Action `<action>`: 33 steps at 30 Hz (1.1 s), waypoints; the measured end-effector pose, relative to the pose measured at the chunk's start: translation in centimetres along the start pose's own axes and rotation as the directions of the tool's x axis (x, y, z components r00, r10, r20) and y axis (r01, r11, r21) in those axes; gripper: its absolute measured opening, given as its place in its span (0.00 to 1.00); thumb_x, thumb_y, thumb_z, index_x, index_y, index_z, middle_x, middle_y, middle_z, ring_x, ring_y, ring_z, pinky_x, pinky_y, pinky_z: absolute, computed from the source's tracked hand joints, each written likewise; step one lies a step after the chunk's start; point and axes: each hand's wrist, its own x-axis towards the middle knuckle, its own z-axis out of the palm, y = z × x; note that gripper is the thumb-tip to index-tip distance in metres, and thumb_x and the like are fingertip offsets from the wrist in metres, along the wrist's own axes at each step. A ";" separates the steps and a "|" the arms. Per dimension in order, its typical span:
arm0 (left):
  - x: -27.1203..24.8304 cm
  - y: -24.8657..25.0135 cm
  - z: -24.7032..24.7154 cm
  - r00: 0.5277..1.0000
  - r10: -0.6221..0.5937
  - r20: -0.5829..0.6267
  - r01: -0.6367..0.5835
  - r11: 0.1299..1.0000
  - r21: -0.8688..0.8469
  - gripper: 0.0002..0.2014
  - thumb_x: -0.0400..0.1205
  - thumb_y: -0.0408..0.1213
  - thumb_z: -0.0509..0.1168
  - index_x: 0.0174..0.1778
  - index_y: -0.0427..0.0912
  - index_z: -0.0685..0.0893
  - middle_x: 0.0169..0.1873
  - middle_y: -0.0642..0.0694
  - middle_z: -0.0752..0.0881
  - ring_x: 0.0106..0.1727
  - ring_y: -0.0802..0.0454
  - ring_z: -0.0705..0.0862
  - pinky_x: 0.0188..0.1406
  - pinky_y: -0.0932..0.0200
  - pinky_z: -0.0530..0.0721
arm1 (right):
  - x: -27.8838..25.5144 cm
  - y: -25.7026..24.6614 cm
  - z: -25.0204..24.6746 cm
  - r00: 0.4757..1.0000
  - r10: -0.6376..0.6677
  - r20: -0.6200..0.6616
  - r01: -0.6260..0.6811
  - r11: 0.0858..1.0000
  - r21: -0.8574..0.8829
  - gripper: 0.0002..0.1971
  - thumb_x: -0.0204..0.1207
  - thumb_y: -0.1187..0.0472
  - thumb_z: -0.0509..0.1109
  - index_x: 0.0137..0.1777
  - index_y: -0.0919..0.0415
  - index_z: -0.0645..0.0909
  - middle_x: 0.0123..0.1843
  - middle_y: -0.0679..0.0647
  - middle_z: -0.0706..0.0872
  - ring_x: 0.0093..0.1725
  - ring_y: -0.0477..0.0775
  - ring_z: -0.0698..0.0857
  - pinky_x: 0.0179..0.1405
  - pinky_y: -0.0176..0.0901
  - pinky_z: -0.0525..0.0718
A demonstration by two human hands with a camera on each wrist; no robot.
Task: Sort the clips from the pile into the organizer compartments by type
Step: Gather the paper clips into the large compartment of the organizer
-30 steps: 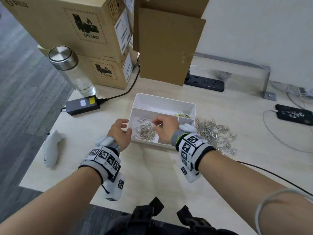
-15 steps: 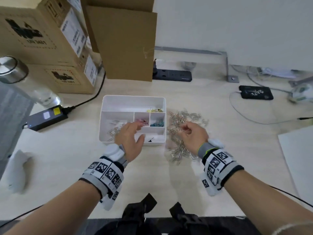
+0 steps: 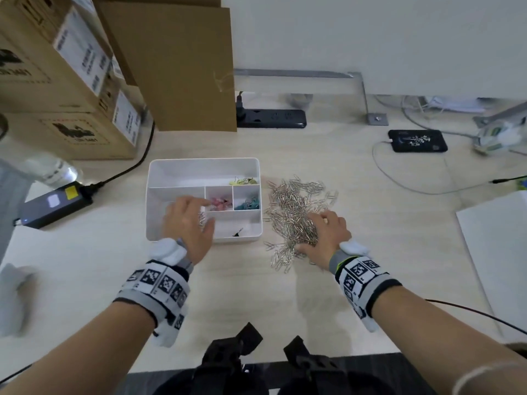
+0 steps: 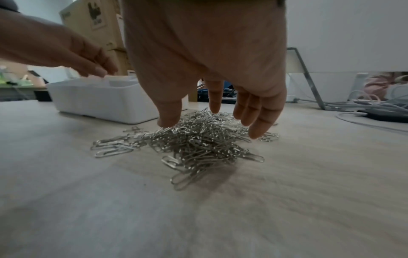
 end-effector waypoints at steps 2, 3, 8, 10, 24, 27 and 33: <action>0.7 -1.5 -1.1 0.975 -0.214 -0.066 0.218 0.974 0.063 0.20 0.74 0.36 0.74 0.63 0.41 0.83 0.63 0.36 0.79 0.60 0.31 0.78 0.56 0.39 0.77 | -0.1 -0.6 0.3 0.999 -0.015 0.039 0.016 1.000 -0.013 0.42 0.63 0.34 0.74 0.76 0.39 0.60 0.74 0.52 0.64 0.72 0.58 0.65 0.64 0.56 0.77; 0.9 -2.2 -1.5 0.946 -0.314 -0.084 0.319 0.946 0.059 0.23 0.75 0.36 0.73 0.66 0.41 0.80 0.66 0.36 0.77 0.63 0.31 0.76 0.58 0.37 0.76 | -0.2 -0.9 0.5 0.998 -0.015 0.053 0.016 1.000 -0.014 0.43 0.64 0.35 0.74 0.77 0.39 0.58 0.74 0.52 0.63 0.72 0.58 0.64 0.64 0.56 0.77; 1.5 -4.8 -2.4 0.844 -0.531 0.069 0.535 0.841 -0.073 0.26 0.86 0.34 0.62 0.80 0.38 0.65 0.65 0.27 0.80 0.61 0.26 0.81 0.60 0.39 0.77 | 0.0 -1.7 0.9 0.998 -0.032 0.057 0.033 0.999 -0.025 0.35 0.72 0.42 0.71 0.77 0.42 0.60 0.72 0.56 0.66 0.70 0.60 0.66 0.61 0.56 0.78; 1.7 -5.1 -2.9 0.835 -0.543 0.087 0.547 0.836 -0.037 0.20 0.87 0.31 0.57 0.77 0.35 0.70 0.57 0.27 0.85 0.55 0.28 0.84 0.54 0.44 0.78 | 0.1 -1.9 0.8 0.998 -0.028 0.058 0.029 1.000 -0.007 0.30 0.76 0.47 0.69 0.76 0.44 0.63 0.70 0.56 0.68 0.68 0.60 0.69 0.60 0.54 0.79; 0.5 -5.7 -4.1 0.725 -0.627 0.284 0.663 0.747 -0.046 0.32 0.81 0.27 0.61 0.83 0.45 0.63 0.49 0.33 0.87 0.36 0.36 0.83 0.23 0.52 0.83 | 1.0 -2.3 0.3 0.999 0.005 -0.032 -0.002 0.995 0.103 0.14 0.72 0.64 0.69 0.57 0.53 0.79 0.54 0.54 0.80 0.41 0.55 0.79 0.38 0.39 0.75; -0.2 -5.2 -3.9 0.690 -0.679 0.253 0.715 0.694 -0.085 0.36 0.81 0.26 0.62 0.85 0.46 0.59 0.55 0.32 0.85 0.40 0.34 0.84 0.23 0.53 0.83 | 1.3 -2.3 -0.2 0.999 0.035 -0.028 -0.032 0.994 0.101 0.11 0.74 0.63 0.68 0.55 0.54 0.79 0.51 0.54 0.82 0.42 0.55 0.79 0.38 0.40 0.75; -0.9 -4.5 -3.3 0.536 -0.819 0.205 0.834 0.476 -0.278 0.31 0.82 0.30 0.65 0.81 0.43 0.65 0.64 0.31 0.80 0.64 0.33 0.80 0.59 0.47 0.81 | 1.4 -2.4 -0.8 0.997 0.081 0.000 -0.081 0.992 0.098 0.09 0.76 0.62 0.67 0.56 0.54 0.79 0.50 0.53 0.81 0.41 0.54 0.79 0.37 0.38 0.72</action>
